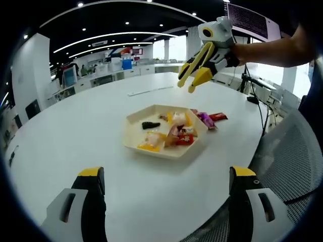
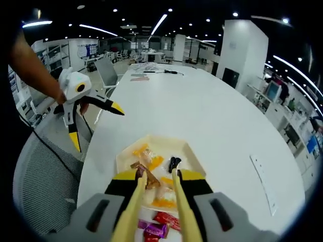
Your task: Place the target food into the container with the food tongs after gripping and lifting it, then release it inside without dropping or visibly crushing the food.
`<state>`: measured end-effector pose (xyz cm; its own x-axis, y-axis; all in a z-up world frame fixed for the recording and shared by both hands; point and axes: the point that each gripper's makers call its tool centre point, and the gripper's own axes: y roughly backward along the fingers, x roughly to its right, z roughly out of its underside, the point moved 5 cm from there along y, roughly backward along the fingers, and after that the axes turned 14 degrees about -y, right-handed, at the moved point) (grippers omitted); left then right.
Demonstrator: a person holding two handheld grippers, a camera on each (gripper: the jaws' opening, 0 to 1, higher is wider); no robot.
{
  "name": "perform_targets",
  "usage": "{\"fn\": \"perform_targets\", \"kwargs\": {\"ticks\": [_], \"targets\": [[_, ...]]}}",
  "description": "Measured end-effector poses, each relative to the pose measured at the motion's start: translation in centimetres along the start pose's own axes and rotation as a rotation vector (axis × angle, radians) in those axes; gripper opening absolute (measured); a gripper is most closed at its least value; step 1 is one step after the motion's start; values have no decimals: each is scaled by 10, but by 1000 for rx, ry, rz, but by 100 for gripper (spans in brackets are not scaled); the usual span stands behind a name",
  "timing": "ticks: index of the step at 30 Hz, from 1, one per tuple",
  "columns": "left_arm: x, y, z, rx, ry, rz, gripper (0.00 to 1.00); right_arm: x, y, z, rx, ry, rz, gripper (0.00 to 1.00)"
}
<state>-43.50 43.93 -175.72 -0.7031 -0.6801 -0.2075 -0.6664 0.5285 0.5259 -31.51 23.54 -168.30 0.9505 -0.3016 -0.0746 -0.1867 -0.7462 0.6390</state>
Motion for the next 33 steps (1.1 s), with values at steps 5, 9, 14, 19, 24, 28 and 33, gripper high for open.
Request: {"fn": "perform_targets", "kwargs": {"ticks": [5,9,14,19,24,28,33], "targets": [[-1,1,-1,7,9,-4,99,4,19,10,19,-39,21,29],[1,0,0,2,-7,10,99,8,29,18,22,-52,48,29],[1,0,-1,7,-1,7,99,8,38,25,31,-68,71,29],[1,1,-3,20,7,6,99,4,53,28,44,-73,88,29],[2,1,-4,26,1,12,99,7,66,36,45,-90,111,29],[1,1,-3,23,6,6,99,9,78,45,49,-111,132,30],[1,1,-2,21,6,5,99,11,85,57,35,-112,148,30]]}}
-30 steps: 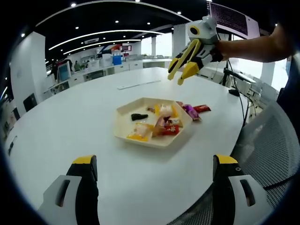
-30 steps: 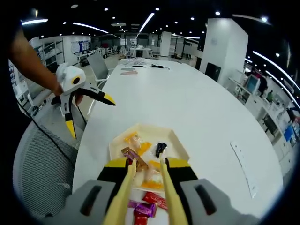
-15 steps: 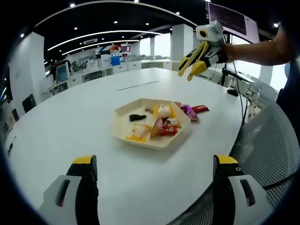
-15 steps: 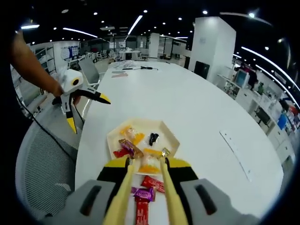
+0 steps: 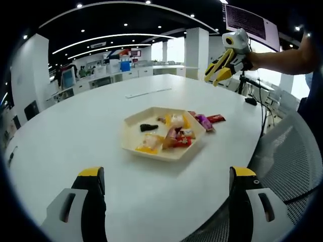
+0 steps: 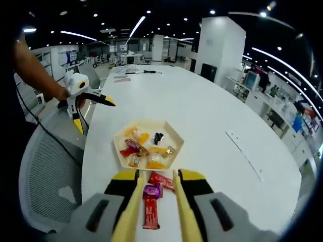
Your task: Place the target food into the container with the food tongs after gripping and lifting it, then release it inside without dropping or visibly crushing the food.
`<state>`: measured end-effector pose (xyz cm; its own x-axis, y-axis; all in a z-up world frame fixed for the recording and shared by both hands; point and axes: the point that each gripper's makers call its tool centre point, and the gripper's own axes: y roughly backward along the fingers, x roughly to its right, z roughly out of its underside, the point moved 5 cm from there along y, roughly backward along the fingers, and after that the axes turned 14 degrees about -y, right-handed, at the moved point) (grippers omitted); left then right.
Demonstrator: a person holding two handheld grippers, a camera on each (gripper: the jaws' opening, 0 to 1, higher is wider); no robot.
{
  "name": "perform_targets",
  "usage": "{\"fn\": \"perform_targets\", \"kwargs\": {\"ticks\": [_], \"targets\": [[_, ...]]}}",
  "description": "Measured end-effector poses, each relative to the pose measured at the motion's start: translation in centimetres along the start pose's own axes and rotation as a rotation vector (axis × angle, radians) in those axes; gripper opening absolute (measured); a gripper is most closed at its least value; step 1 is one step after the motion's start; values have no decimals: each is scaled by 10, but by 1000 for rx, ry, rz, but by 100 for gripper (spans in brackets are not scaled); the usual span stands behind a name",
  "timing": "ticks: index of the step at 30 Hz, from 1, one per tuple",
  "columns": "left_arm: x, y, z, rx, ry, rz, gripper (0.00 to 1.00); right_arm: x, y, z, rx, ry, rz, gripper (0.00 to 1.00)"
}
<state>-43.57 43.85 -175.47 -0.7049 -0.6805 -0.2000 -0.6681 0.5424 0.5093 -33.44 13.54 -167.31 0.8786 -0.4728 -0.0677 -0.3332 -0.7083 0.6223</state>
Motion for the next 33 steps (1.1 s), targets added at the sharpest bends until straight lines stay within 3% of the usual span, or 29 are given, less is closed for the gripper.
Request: {"fn": "perform_targets", "kwargs": {"ticks": [19,25,33], "targets": [[-1,-1,3,-18,-1,-4,99,13,21,37,-7,-39,30,30],[0,-1,4,-22,2,0,99,11,17,48,-3,-14,19,30],[2,-2,4,-31,3,10,99,14,5,66,-7,-60,14,30]]}}
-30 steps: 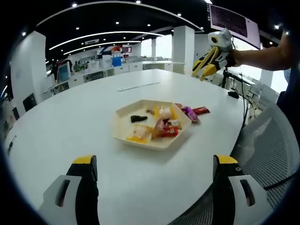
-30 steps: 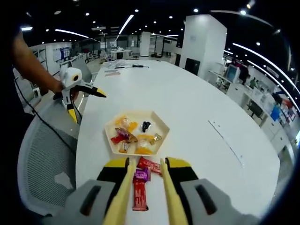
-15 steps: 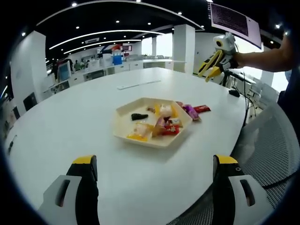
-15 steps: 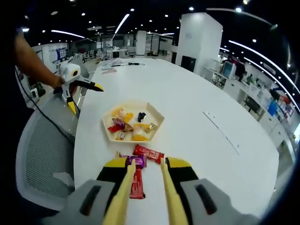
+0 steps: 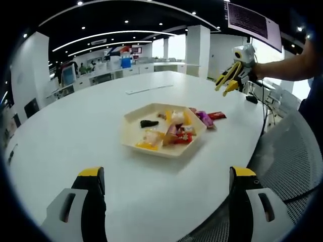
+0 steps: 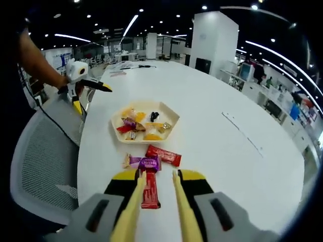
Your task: Place the target food into the container with the food tongs after gripping and lifting it, then release it inside without dropping or visibly crushing the food.
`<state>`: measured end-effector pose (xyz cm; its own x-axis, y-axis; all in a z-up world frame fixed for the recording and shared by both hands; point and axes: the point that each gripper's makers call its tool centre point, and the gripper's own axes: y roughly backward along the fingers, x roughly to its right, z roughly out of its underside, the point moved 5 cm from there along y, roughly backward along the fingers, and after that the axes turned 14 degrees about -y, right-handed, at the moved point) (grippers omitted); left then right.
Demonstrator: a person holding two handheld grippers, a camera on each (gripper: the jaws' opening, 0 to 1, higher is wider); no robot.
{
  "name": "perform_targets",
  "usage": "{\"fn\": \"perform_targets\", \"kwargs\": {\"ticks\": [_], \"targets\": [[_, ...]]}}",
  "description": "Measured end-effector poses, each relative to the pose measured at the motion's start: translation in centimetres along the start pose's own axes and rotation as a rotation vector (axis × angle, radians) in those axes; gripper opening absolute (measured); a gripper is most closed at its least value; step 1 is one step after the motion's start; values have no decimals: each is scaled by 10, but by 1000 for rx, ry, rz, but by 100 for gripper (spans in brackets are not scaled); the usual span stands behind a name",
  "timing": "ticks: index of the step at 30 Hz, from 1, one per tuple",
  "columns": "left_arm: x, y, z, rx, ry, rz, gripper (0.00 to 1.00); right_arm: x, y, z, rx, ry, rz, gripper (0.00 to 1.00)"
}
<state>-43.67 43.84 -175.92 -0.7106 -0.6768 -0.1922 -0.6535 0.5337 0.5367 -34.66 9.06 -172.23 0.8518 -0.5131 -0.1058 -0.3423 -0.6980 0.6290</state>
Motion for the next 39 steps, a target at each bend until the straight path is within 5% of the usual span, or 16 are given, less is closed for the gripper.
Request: {"fn": "perform_targets", "kwargs": {"ticks": [20,39], "targets": [[2,-1,2,-24,-4,3,99,0,-34,47,-55,-72,10,30],[2,-3,6,-40,1,14,99,-2,-47,52,-96,-44,-6,29]]}}
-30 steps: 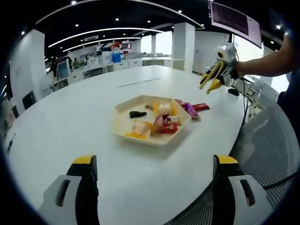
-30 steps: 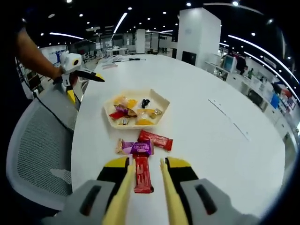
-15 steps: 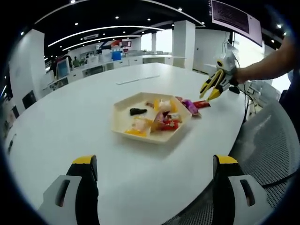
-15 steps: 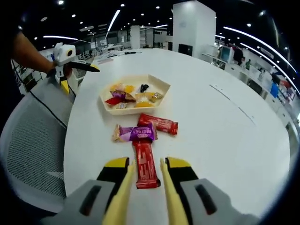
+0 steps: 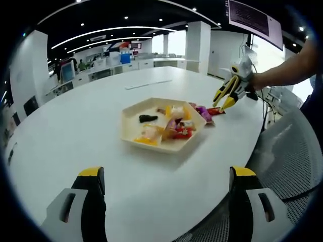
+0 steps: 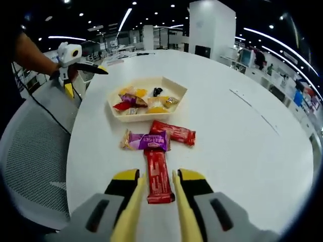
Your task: Place the target food into the container with the food tongs after gripping and lifting it, then release it inside without dropping or visibly crushing the food.
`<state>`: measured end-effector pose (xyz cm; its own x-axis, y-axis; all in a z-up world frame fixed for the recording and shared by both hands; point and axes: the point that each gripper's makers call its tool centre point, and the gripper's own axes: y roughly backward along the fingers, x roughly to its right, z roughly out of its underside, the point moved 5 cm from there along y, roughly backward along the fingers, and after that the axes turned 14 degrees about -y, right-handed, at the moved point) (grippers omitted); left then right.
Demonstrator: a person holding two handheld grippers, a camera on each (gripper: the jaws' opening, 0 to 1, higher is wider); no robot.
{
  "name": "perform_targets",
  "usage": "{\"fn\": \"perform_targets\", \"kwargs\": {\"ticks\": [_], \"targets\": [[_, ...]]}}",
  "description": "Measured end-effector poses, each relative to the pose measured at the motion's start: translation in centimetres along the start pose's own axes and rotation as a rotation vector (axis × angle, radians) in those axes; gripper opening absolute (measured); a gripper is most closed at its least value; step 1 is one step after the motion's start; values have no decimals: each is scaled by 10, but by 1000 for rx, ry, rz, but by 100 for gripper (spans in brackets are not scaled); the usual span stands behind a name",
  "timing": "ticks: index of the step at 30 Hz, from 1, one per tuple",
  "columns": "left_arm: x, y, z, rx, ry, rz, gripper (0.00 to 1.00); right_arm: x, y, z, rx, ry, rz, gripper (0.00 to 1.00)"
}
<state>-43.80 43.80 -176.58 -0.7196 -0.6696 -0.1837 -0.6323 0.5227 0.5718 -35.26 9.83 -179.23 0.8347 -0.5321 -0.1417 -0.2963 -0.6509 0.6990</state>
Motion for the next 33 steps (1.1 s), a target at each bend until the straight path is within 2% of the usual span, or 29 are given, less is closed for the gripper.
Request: {"fn": "perform_targets", "kwargs": {"ticks": [1,3,4,5,6,8,12,14,19,26,33], "targets": [[0,0,0,0,1,2,99,1,-2,4,-30,22,11,29],[0,0,0,0,4,-1,99,1,-3,6,-37,10,5,29],[-1,0,1,1,9,-4,99,1,-1,4,-30,-81,15,29],[-2,0,1,3,12,-7,99,1,0,3,-36,-79,10,29],[-2,1,1,2,16,-9,99,5,-1,4,-37,-40,25,28],[-2,0,1,-1,17,-6,99,3,0,5,-46,-69,6,27],[0,0,1,-2,14,-2,99,1,-2,5,-67,-23,9,24],[-2,1,1,-2,28,-11,99,-1,-1,3,-92,-73,4,23],[-1,1,-1,2,19,-8,99,1,1,4,-101,-93,-3,23],[0,0,1,-7,16,2,99,0,14,-2,-83,-111,-21,23],[0,1,-1,4,29,-9,99,8,33,-11,-60,-105,-3,23]]}}
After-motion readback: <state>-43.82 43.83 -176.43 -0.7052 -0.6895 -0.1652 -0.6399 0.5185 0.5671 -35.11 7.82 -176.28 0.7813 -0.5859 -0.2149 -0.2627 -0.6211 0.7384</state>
